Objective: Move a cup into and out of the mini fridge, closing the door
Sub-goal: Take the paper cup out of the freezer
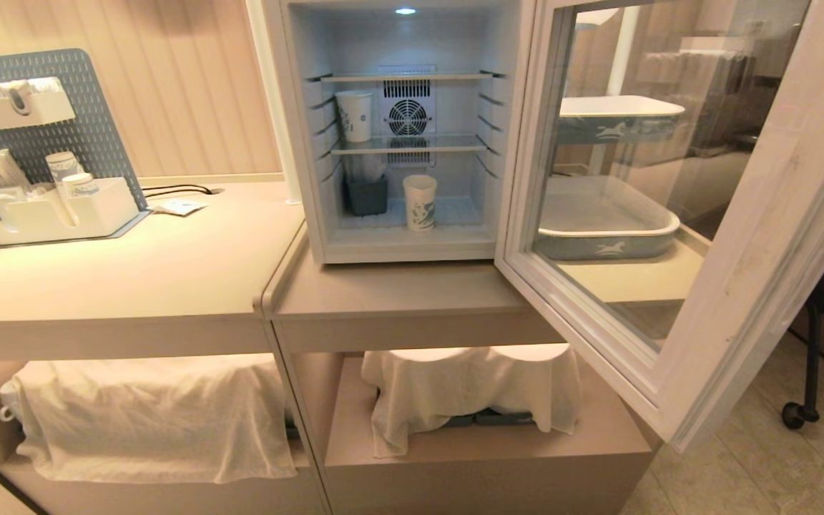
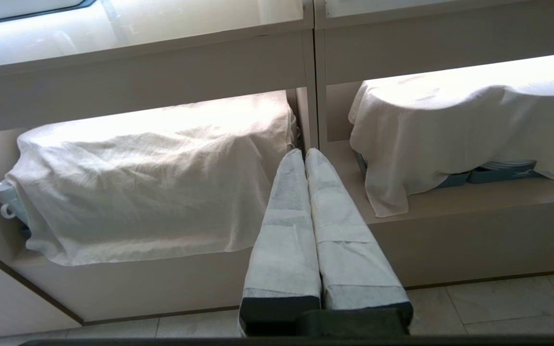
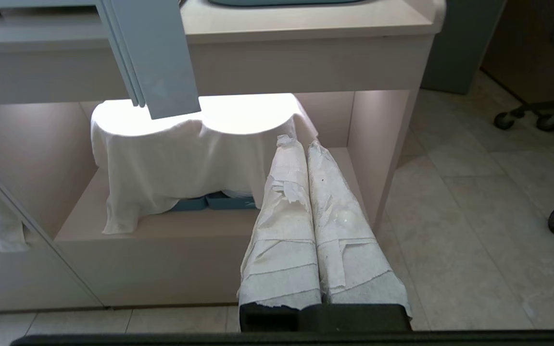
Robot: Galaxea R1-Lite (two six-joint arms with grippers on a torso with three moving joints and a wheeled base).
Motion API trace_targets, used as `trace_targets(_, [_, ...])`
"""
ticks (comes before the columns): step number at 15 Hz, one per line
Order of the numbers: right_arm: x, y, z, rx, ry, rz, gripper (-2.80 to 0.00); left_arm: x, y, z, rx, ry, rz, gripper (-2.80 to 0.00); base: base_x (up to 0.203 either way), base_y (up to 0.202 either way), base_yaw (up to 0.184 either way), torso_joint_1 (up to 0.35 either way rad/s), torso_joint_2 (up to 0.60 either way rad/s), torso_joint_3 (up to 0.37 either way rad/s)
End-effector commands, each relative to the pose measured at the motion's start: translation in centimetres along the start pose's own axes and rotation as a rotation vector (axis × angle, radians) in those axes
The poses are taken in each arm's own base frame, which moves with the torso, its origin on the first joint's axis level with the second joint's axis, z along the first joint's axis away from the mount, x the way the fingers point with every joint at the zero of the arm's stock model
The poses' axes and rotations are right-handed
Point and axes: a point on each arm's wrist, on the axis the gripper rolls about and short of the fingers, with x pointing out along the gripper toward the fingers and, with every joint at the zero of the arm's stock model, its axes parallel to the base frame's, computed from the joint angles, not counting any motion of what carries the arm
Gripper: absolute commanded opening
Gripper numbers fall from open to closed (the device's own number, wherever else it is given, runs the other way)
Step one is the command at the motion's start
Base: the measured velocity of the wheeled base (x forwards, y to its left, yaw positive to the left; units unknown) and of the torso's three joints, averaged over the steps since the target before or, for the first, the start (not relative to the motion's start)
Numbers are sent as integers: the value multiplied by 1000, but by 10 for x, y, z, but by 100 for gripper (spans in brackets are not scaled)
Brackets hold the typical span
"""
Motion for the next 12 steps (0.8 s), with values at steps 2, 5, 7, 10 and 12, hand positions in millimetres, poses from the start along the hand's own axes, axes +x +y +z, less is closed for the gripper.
trace_targets(2, [0, 0, 0, 0, 0, 1, -280, 0, 0, 0, -18, 3, 5, -280, 0, 0, 0, 0, 0, 0])
trace_targets(5, [0, 0, 0, -8, -1, 2, -280, 0, 0, 0, -27, -1, 0, -280, 2, 27, -5, 2, 2, 1])
trace_targets(7, [0, 0, 0, 0, 0, -1, -280, 0, 0, 0, -33, -1, 1, -280, 1, 153, -4, 2, 2, 2])
trace_targets(10, [0, 0, 0, -10, 1, 2, -280, 0, 0, 0, -31, -1, 0, -280, 0, 197, 1, 2, 2, 2])
trace_targets(12, [0, 0, 0, -10, -1, 5, -280, 0, 0, 1, -34, -4, 2, -280, 0, 193, 0, 1, 2, 2])
